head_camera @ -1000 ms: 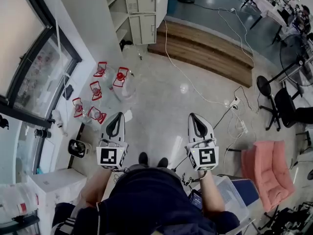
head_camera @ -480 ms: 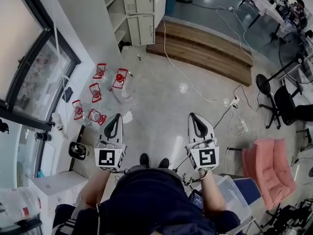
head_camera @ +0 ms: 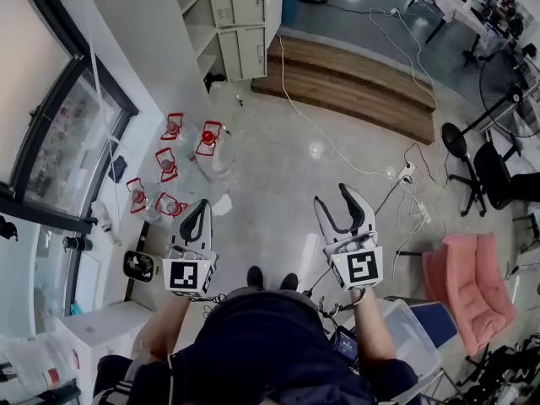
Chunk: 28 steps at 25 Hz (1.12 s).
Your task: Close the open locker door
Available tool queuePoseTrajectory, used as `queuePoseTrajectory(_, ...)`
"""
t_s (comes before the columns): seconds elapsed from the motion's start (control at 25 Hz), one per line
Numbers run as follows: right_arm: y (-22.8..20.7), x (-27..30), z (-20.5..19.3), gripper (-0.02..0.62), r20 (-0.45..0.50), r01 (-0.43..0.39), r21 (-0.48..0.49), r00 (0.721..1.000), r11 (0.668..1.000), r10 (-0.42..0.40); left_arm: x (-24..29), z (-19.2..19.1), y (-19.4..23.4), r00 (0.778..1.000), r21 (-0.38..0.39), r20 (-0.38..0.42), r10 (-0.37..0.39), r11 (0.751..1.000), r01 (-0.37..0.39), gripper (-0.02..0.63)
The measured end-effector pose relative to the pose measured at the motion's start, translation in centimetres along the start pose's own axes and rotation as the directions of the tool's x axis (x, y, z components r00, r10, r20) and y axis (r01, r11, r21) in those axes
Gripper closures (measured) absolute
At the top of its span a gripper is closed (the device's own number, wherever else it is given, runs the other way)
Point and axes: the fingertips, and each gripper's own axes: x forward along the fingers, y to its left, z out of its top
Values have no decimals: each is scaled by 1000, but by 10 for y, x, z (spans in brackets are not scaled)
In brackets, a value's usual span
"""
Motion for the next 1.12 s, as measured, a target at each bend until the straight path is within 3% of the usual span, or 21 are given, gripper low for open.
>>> queuePoseTrajectory(0.16,8,10,7,265,25,-24,11,999,1000,24,1,-2,10,1000,3,-6,-10,1000,10,603)
queuePoseTrajectory(0.32,7,18,13,212,37,-23,3,999,1000,23,4,-3,18,1000,-2,-1,-15,1000,15,603)
queuePoseTrajectory(0.72,-3,38,16,199,46,5,-4,999,1000,-5,14,-4,27,998,-8,20,-55,998,55,603)
queuePoseTrajectory(1.12,-49,97,8,201,53,-71,15,996,997,70,69,-8,26,1000,-26,-4,-29,999,29,603)
